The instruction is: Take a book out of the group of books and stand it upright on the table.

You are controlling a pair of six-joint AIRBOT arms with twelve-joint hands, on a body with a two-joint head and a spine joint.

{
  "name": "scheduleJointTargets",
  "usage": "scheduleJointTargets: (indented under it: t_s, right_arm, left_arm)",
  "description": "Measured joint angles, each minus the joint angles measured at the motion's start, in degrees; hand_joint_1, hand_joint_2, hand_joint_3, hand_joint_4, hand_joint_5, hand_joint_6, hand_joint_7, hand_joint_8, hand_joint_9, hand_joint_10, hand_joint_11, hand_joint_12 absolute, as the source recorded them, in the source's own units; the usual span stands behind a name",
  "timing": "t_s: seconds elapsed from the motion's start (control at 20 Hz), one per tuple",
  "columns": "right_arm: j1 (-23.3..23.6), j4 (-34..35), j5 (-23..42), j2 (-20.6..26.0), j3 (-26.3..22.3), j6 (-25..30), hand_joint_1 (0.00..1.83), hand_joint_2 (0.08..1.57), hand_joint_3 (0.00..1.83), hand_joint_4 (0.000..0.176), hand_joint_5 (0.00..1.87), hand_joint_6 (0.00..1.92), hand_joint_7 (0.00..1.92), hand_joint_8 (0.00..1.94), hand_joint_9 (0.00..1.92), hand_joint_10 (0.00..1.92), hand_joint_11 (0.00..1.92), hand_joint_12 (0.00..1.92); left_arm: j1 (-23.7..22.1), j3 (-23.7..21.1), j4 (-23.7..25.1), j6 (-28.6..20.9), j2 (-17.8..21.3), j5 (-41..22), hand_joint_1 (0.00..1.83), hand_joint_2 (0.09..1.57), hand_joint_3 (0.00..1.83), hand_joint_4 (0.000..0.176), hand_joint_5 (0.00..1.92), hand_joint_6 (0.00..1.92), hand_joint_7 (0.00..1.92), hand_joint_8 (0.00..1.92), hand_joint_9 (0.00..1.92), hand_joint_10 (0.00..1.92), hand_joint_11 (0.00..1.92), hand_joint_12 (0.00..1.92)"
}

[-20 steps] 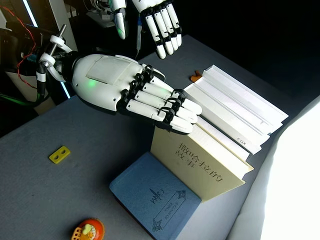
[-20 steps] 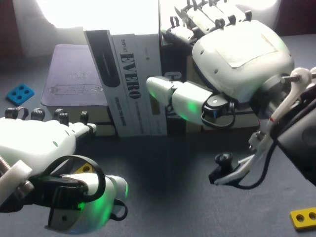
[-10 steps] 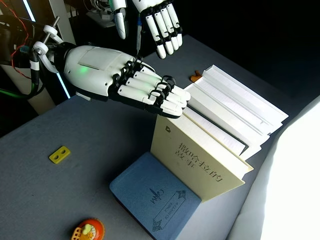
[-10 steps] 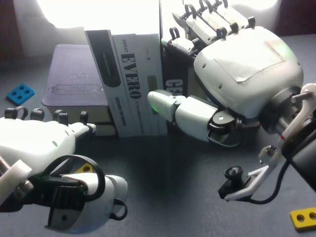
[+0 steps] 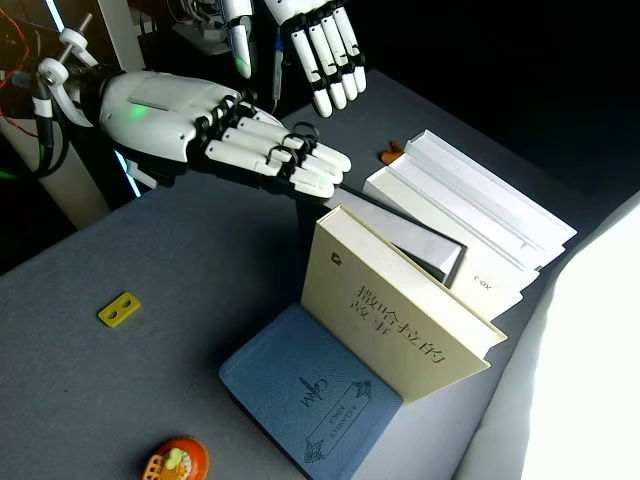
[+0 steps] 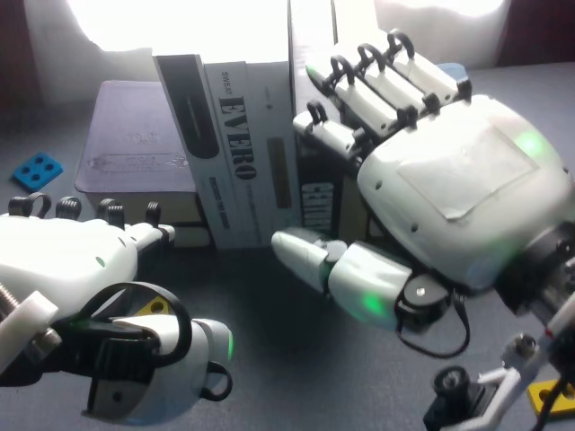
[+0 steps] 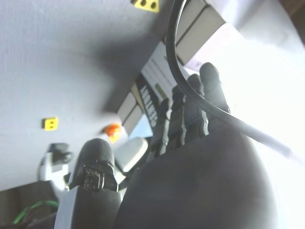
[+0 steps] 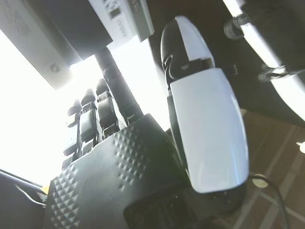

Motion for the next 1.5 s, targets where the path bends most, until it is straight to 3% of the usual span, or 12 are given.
scheduleJointTargets:
  t_s: [0.2,0.45,0.5,0.7,0.95,1.1,1.3,1.5]
  right_arm:
    - [-1.8,1.4,1.2,1.2,-3.6,-2.0,0.0,1.24,0.0,0.0,0.61,0.16,0.0,0.0,0.0,0.0,0.0,0.0]
    - [-3.6,1.3,1.3,1.2,-5.7,-3.8,0.0,1.25,0.01,0.0,0.6,0.15,0.0,0.0,0.0,0.0,0.0,0.0]
    - [-3.8,1.6,1.4,1.2,-6.1,-4.3,0.0,1.24,0.0,0.0,0.59,0.15,0.0,0.0,0.0,0.0,0.0,0.0]
    - [-6.8,8.7,-1.6,1.2,-7.5,-6.8,0.0,1.24,0.0,0.0,0.59,0.15,0.0,0.0,0.0,0.0,0.0,0.0]
    - [-7.8,7.5,-0.8,1.3,-7.7,-7.0,0.0,1.24,0.0,0.0,0.59,0.14,0.0,0.0,0.0,0.0,0.0,0.0]
    - [-9.9,7.9,-1.8,1.2,-7.6,-7.1,0.0,1.24,0.0,0.0,0.57,0.13,0.0,0.0,0.0,0.0,0.0,0.0]
    - [-10.6,7.7,-3.5,-0.3,-4.2,-7.2,0.0,1.25,0.01,0.0,0.53,0.11,0.0,0.0,0.0,0.0,0.0,0.0]
    - [-12.4,7.7,-4.0,-0.6,-4.0,-7.2,0.0,1.25,0.01,0.003,0.49,0.09,0.0,0.0,0.0,0.0,0.0,0.0]
  left_arm:
    - [0.0,0.0,0.0,0.0,0.0,0.0,0.0,1.37,0.0,0.034,0.04,0.01,0.06,0.0,0.06,0.0,0.0,0.28]
    - [0.0,0.0,0.0,0.0,0.0,0.0,0.0,1.36,0.0,0.038,0.05,0.0,0.06,0.0,0.07,0.01,0.0,0.35]
    - [0.0,0.0,0.0,0.0,0.0,0.0,0.0,1.37,0.0,0.038,0.02,0.0,0.03,0.0,0.04,0.0,0.0,0.27]
    - [0.0,0.0,0.0,0.0,0.0,-0.2,0.0,1.36,0.0,0.042,0.0,0.0,0.03,0.0,0.05,0.0,0.0,0.28]
    - [0.0,0.0,0.0,-0.2,0.0,0.0,0.0,1.36,0.0,0.036,0.0,0.0,0.04,0.01,0.05,0.0,0.0,0.28]
    - [0.0,0.0,0.0,-0.2,0.0,0.0,0.0,1.35,0.0,0.042,0.0,0.0,0.06,0.0,0.07,0.01,0.0,0.38]
    - [-0.1,0.0,0.0,-0.2,0.0,0.0,0.0,1.36,0.0,0.033,0.0,0.0,0.03,0.0,0.05,0.0,0.0,0.36]
    - [-0.1,0.0,0.0,-0.2,0.0,0.0,0.0,1.36,0.0,0.037,0.0,0.0,0.03,0.01,0.06,0.01,0.0,0.36]
